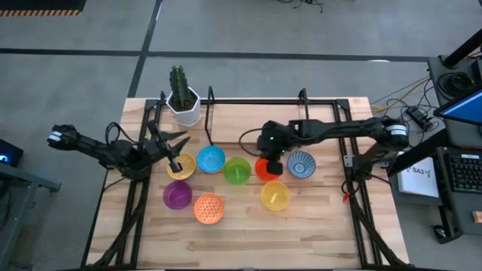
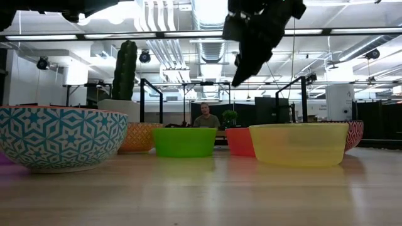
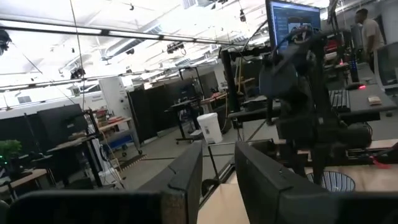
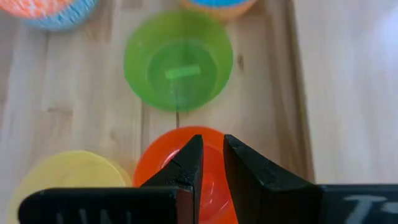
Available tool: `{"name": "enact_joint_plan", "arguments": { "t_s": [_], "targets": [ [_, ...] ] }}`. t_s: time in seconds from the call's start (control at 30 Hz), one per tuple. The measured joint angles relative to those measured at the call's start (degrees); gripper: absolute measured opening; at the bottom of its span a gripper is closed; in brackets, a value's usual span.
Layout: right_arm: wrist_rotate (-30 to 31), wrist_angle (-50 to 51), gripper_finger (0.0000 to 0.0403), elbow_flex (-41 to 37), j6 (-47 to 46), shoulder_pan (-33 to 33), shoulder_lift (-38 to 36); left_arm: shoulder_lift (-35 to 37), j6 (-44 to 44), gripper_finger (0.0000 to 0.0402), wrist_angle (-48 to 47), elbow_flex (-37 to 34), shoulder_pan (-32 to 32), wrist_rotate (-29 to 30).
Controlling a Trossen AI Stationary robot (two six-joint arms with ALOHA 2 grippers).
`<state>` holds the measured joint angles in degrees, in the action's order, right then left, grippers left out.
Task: Place and stack bowls onto a shelf
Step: Put the orange bowl on the shelf
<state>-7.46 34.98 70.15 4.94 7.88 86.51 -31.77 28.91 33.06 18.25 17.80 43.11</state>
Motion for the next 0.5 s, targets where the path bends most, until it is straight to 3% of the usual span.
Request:
{"name": "enact_joint_plan", "arguments": {
  "t_s": [0.3, 0.5],
  "targets": [
    [0.00, 0.33, 0.0052, -0.02, 0.16, 0.00, 6.43, 0.01, 0.65, 0.0077, -0.10, 0.01, 0.00, 5.37],
    [0.03, 0.31, 0.0052, 1.33, 0.27, 0.00, 9.05, -0.02, 1.24, 0.0077, -0.13, -0.01, -0.02, 5.62]
  ]
}}
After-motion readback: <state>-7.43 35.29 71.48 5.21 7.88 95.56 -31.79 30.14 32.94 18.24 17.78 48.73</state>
